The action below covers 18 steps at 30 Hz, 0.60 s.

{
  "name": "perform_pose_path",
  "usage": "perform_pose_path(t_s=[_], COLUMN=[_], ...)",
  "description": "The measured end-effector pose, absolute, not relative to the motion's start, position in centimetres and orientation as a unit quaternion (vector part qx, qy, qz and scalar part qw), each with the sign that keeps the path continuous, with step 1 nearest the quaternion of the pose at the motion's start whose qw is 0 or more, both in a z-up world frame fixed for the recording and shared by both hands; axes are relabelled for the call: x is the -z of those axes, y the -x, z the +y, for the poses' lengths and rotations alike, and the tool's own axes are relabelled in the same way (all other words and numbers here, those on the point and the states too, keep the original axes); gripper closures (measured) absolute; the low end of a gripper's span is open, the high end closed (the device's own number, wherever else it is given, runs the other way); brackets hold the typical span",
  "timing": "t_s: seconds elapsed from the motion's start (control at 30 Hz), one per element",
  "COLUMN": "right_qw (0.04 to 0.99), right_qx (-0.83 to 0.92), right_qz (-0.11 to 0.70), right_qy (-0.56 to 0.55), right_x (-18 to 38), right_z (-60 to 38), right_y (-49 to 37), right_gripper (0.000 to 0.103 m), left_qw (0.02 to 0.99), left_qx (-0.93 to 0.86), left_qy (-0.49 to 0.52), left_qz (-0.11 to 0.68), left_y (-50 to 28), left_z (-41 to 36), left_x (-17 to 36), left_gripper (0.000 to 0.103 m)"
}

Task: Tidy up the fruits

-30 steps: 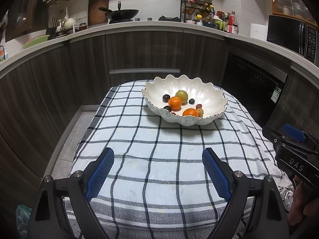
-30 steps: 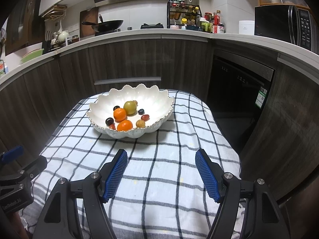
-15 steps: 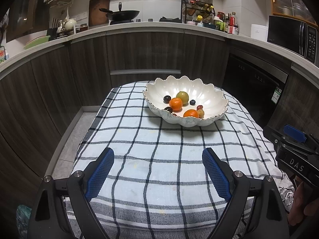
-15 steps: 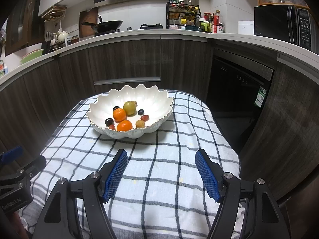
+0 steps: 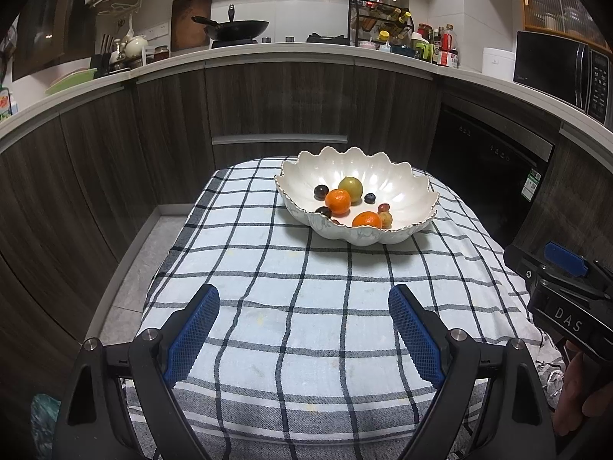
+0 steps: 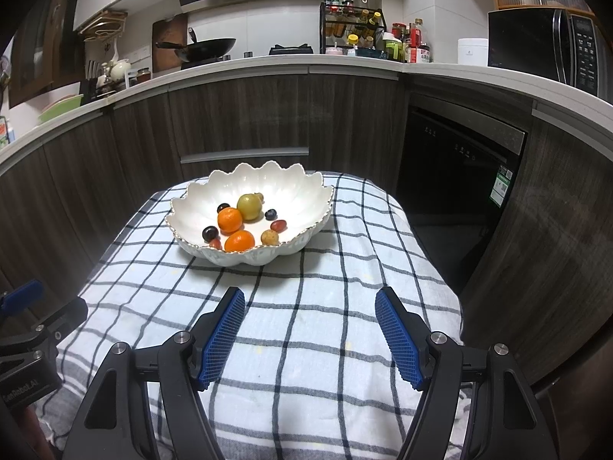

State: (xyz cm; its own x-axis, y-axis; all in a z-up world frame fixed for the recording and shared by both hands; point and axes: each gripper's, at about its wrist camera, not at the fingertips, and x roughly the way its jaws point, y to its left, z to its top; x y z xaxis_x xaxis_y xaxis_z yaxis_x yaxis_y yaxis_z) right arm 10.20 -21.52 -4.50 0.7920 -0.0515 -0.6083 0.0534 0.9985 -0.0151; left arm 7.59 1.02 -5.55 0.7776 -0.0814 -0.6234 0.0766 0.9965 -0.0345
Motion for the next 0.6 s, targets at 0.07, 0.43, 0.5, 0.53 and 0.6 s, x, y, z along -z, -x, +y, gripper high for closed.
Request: perform_pose_path(t_s=[0.07, 0.43, 0.5, 0.53, 0.6], right_qw=[0.947, 0.947, 0.947, 0.947, 0.947], right_qx=[0.028, 0.028, 0.028, 0.028, 0.028], right_qz=[0.321, 0.321, 0.321, 0.321, 0.321], right_qy=[-0.002, -0.001, -0.001, -0.002, -0.001], right_x=[4.49, 4.49, 4.49, 4.49, 4.49], right_z=[-21.55, -21.53, -21.55, -21.56, -21.53], right_y=[-10.19, -10.21, -10.21, -10.20, -10.21], right_gripper=[0.031, 0.031, 0.031, 0.031, 0.031], left_qw=[0.943, 0.944, 0.944, 0.945, 0.944], left_qx=[0.041, 0.035, 0.030, 0.028, 0.027], left_qy=[0.003, 0.002, 0.002, 0.001, -0.001], left_qz=[0.330, 0.328, 0.328, 0.327, 0.328], left_y=[-7.56, -7.57, -7.59, -7.59, -7.64], left_z=[0.96, 0.99, 1.02, 1.03, 1.01], left_x=[5.59, 5.40, 5.31, 5.26, 5.25], left_gripper=[0.012, 0.012, 0.013, 0.012, 0.012])
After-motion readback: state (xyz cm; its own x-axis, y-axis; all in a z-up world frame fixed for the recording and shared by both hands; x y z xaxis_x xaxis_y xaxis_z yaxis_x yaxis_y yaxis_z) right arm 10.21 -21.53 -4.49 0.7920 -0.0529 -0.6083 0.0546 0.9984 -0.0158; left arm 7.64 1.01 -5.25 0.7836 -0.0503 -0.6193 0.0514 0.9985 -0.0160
